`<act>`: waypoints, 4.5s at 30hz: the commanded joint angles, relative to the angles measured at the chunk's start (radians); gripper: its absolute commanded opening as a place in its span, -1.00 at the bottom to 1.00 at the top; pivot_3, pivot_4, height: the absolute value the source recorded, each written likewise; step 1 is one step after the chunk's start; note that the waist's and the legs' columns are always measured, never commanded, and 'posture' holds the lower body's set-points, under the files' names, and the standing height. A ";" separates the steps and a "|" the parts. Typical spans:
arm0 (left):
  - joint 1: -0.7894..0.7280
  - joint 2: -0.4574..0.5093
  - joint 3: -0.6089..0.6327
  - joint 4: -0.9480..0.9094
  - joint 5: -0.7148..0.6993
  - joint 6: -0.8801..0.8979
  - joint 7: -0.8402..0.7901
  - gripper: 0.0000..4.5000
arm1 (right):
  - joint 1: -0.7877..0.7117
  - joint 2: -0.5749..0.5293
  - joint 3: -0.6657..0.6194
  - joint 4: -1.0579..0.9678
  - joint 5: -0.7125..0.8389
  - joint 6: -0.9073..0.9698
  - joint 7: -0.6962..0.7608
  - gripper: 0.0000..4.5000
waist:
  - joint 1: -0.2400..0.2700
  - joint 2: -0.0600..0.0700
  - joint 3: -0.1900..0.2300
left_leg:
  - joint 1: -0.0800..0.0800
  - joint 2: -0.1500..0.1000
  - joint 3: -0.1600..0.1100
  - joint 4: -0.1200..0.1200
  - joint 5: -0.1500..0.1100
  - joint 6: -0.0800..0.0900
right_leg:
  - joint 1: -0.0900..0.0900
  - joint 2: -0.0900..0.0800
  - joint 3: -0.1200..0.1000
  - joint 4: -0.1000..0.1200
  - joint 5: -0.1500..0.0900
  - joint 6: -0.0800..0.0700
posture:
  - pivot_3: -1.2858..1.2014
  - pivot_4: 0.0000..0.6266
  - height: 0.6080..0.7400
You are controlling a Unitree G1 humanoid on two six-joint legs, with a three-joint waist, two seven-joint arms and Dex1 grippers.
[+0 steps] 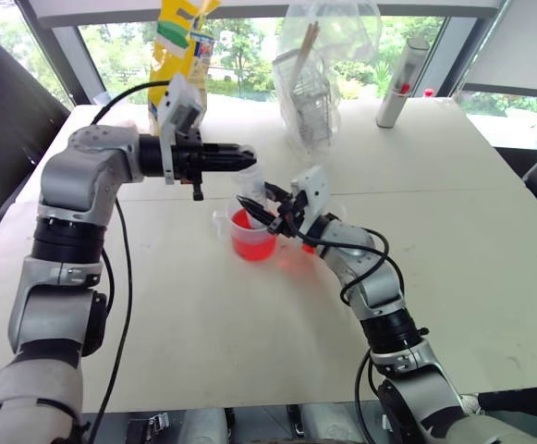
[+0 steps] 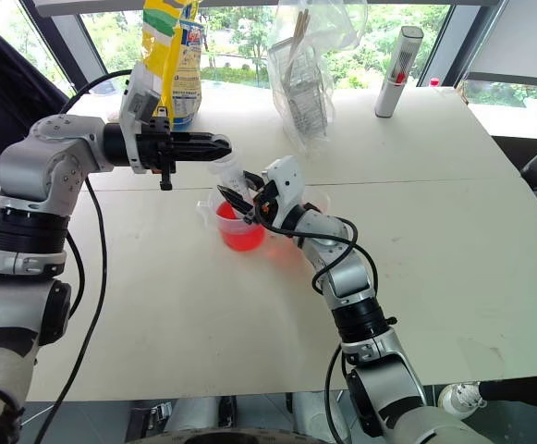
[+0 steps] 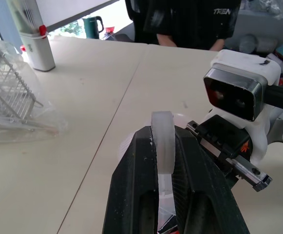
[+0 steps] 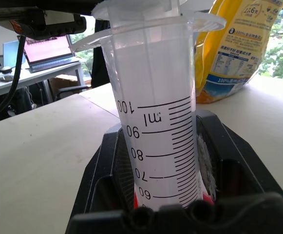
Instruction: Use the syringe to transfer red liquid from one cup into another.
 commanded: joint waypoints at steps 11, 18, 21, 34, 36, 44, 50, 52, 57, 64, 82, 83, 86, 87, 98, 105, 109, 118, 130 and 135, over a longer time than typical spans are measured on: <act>-0.128 0.000 0.078 0.034 -0.021 -0.009 0.051 -0.98 | 0.003 -0.001 0.017 -0.030 0.054 0.081 0.045 -0.38 | 0.000 0.000 0.000 | 0.000 0.000 0.000 0.000 0.000 0.000 | 0.000 0.000 0.000 0.000 0.000 0.000 | 0.03 -0.52 0.98; -0.175 0.010 0.086 0.076 -0.016 -0.033 0.050 -0.98 | 0.011 0.013 0.027 -0.014 0.049 0.091 0.048 -0.38 | -0.001 0.000 0.000 | 0.000 0.000 0.000 0.000 0.000 0.000 | 0.000 0.000 0.000 0.000 0.000 0.000 | 0.03 -0.52 0.98; -0.190 0.013 0.087 0.091 -0.012 -0.042 0.048 -0.98 | 0.011 0.018 0.030 -0.002 0.046 0.091 0.048 -0.38 | 0.000 0.000 0.000 | 0.000 0.000 0.000 0.000 0.000 0.000 | 0.000 0.000 0.000 0.000 0.000 0.000 | 0.03 -0.52 0.98; -0.218 0.018 0.093 0.122 0.002 -0.066 0.042 -0.98 | 0.010 0.023 0.037 0.011 0.039 0.089 0.051 -0.38 | -0.001 0.000 0.000 | 0.000 0.000 0.000 0.000 0.000 0.000 | 0.000 0.000 0.000 0.000 0.000 0.000 | 0.03 -0.52 0.98; -0.218 0.018 0.093 0.123 0.001 -0.068 0.041 -0.98 | 0.010 0.021 0.037 0.009 0.039 0.090 0.051 -0.38 | -0.001 0.000 0.000 | 0.000 0.000 0.000 0.000 0.000 0.000 | 0.000 0.000 0.000 0.000 0.000 0.000 | 0.03 -0.52 0.98; -0.221 0.017 0.094 0.130 0.000 -0.079 0.040 -0.98 | 0.007 0.018 0.039 0.005 0.036 0.091 0.054 -0.38 | -0.001 0.000 0.000 | 0.000 0.000 0.000 0.000 0.000 0.000 | 0.000 0.000 0.000 0.000 0.000 0.000 | 0.03 -0.52 0.98; -0.215 0.015 0.094 0.123 -0.003 -0.079 0.041 -0.98 | 0.001 0.018 0.036 0.004 0.036 0.094 0.053 -0.38 | -0.001 0.000 0.000 | 0.000 0.000 0.000 0.000 0.000 0.000 | 0.000 0.000 0.000 0.000 0.000 0.000 | 0.03 -0.52 0.98; -0.206 0.014 0.092 0.112 -0.007 -0.074 0.037 -0.98 | -0.002 0.014 0.038 -0.003 0.032 0.089 0.055 -0.38 | -0.001 0.000 0.000 | 0.000 0.000 0.000 0.000 0.000 0.000 | 0.000 0.000 0.000 0.000 0.000 0.000 | 0.03 -0.52 0.98; -0.165 0.018 0.081 0.079 -0.015 -0.048 0.026 -0.98 | -0.028 -0.007 0.032 -0.041 0.014 0.075 0.049 -0.38 | -0.001 0.000 0.000 | 0.000 0.000 0.000 0.000 0.000 0.000 | 0.000 0.000 0.000 0.000 0.000 0.000 | 0.03 -0.52 0.98; -0.119 0.017 0.082 0.050 -0.024 -0.021 0.033 0.15 | -0.071 -0.021 0.007 -0.059 0.009 0.048 0.027 -0.38 | -0.001 0.000 0.000 | 0.000 0.000 0.000 0.000 0.000 0.000 | 0.000 0.001 0.000 0.000 0.000 0.000 | 0.03 -0.52 0.98; -0.028 0.089 0.135 0.017 -0.063 -0.004 0.011 0.99 | -0.145 -0.015 -0.139 -0.215 0.143 0.250 -0.092 -0.38 | 0.000 0.000 0.000 | 0.000 0.000 -0.001 0.000 0.000 0.000 | 0.000 -0.002 -0.001 0.000 0.000 0.000 | 0.03 -0.52 0.98; -0.023 0.083 0.133 0.025 -0.061 -0.010 0.011 0.99 | -0.169 -0.026 -0.168 -0.241 0.162 0.283 -0.114 -0.38 | 0.000 0.000 0.000 | 0.000 0.000 -0.001 0.000 0.000 0.000 | 0.000 -0.002 -0.001 0.001 0.000 0.000 | 0.03 -0.52 0.98; -0.023 0.060 0.122 0.062 -0.046 -0.031 0.016 0.99 | -0.224 -0.053 -0.246 -0.299 0.215 0.372 -0.175 -0.38 | 0.004 0.000 0.000 | 0.000 0.000 -0.001 0.000 0.000 0.000 | 0.000 -0.003 -0.001 0.000 0.000 0.000 | 0.03 -0.52 0.98; -0.023 0.052 0.116 0.068 -0.040 -0.038 0.015 0.99 | -0.236 -0.064 -0.271 -0.318 0.230 0.398 -0.194 -0.38 | 0.005 0.000 0.000 | 0.000 0.000 -0.001 0.000 0.000 0.000 | 0.000 -0.003 -0.001 0.000 0.000 0.000 | 0.03 -0.52 0.98; -0.079 -0.054 0.060 0.118 -0.011 -0.097 -0.010 0.99 | -0.024 -0.201 -0.332 -0.503 0.239 0.486 -0.266 -0.38 | 0.022 -0.001 0.000 | 0.000 -0.001 0.000 -0.001 0.000 0.000 | 0.000 -0.002 -0.001 -0.001 0.000 0.000 | 0.03 -0.52 0.98; -0.194 -0.189 0.067 0.155 -0.041 -0.092 0.022 0.99 | 0.110 -0.188 -0.268 -0.480 0.170 0.355 -0.272 -0.38 | 0.023 -0.001 0.000 | -0.001 -0.002 0.000 0.000 0.000 0.000 | 0.000 -0.001 0.000 -0.001 0.000 0.000 | 0.03 -0.52 0.98; -0.258 -0.252 0.078 0.191 -0.056 -0.086 0.036 0.99 | 0.121 -0.186 -0.249 -0.458 0.147 0.321 -0.276 -0.38 | 0.022 -0.001 0.000 | -0.001 -0.001 0.000 0.000 0.000 0.000 | 0.000 0.000 0.000 -0.001 0.000 0.000 | 0.03 -0.52 0.98; -0.330 -0.353 0.065 0.268 -0.042 -0.106 0.061 0.99 | 0.143 -0.189 -0.228 -0.459 0.127 0.294 -0.277 -0.38 | 0.022 -0.001 0.000 | -0.001 -0.001 0.000 -0.001 0.000 0.000 | 0.000 0.001 0.000 -0.002 0.000 0.000 | 0.03 -0.52 0.98; -0.371 -0.398 0.046 0.433 0.041 -0.205 0.084 0.61 | 0.129 -0.189 -0.227 -0.453 0.120 0.289 -0.273 -0.38 | 0.024 -0.001 0.000 | -0.001 -0.001 0.000 -0.001 0.000 0.000 | 0.000 0.002 0.000 -0.002 0.000 0.000 | 0.03 -0.52 0.98; -0.380 -0.411 0.051 0.467 0.051 -0.222 0.073 -0.51 | 0.127 -0.190 -0.224 -0.456 0.118 0.292 -0.271 -0.38 | 0.023 -0.001 0.000 | -0.001 -0.001 0.000 -0.001 0.000 0.000 | 0.000 0.002 0.000 -0.002 0.000 0.000 | 0.03 -0.52 0.98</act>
